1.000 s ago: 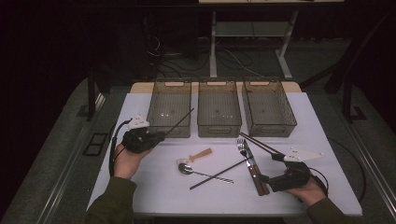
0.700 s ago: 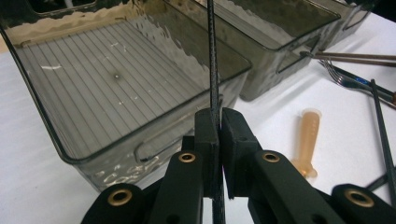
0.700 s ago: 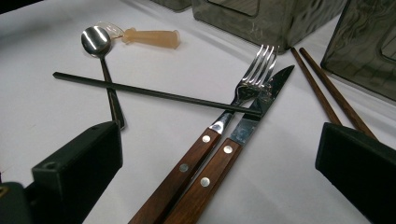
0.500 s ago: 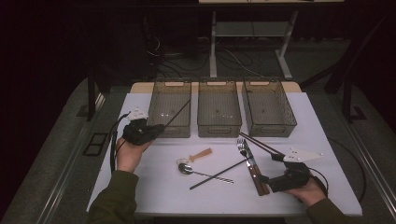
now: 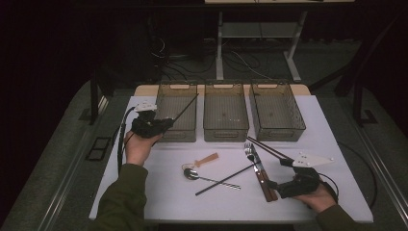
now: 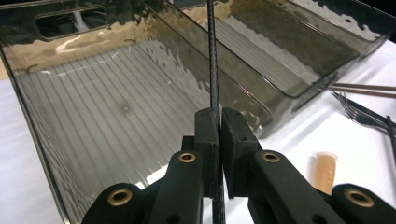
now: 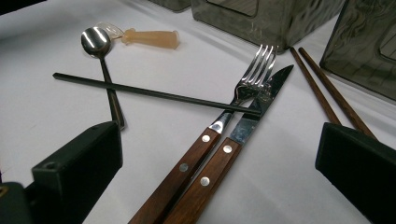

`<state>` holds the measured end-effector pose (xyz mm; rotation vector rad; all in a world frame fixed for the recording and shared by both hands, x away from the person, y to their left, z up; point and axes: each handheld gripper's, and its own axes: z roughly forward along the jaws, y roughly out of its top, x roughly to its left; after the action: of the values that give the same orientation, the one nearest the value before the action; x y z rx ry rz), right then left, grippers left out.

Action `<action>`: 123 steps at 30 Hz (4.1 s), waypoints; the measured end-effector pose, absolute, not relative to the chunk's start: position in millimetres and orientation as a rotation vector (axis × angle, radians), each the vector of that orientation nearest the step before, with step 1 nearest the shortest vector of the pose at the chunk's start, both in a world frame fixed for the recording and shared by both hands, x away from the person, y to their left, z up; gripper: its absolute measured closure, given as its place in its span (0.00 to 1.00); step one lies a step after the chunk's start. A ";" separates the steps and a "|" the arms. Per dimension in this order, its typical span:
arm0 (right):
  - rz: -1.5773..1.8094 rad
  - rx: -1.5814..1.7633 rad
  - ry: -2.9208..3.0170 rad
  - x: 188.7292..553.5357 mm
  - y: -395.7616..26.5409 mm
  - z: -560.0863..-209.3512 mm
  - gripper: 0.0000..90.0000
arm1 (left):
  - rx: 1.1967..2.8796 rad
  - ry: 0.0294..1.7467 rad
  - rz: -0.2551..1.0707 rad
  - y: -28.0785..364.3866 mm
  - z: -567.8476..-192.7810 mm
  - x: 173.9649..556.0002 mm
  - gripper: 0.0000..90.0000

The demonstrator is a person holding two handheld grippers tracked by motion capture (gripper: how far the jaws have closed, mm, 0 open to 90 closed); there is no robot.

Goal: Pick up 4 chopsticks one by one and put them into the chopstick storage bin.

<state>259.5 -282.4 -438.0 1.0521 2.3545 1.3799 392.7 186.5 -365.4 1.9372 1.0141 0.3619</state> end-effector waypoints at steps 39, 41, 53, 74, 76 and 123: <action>1.405 1.060 2.339 258.6 -284.8 -437.0 0.00 | 2.011 1.188 0.428 174.6 -376.5 477.2 0.95; 1.405 1.057 2.341 258.5 -284.7 -437.1 0.00 | 2.021 1.196 0.430 174.2 -377.4 478.4 0.95; 1.411 1.062 2.336 258.1 -284.9 -436.7 0.00 | 2.012 1.285 0.420 174.6 -383.5 483.1 0.77; 1.402 1.056 2.339 258.2 -284.4 -437.0 0.00 | 2.056 1.045 0.390 160.1 -360.3 454.0 0.48; 1.405 1.061 2.339 257.9 -284.6 -436.5 0.00 | 2.048 1.025 0.388 159.9 -359.1 449.4 0.45; 1.388 1.025 2.353 262.7 -288.0 -438.8 0.00 | 2.045 0.737 0.270 116.2 -391.9 335.3 0.24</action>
<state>262.7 -288.0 -438.8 1.0255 2.3527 1.3882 335.3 116.2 -391.9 2.0451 0.7369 0.2705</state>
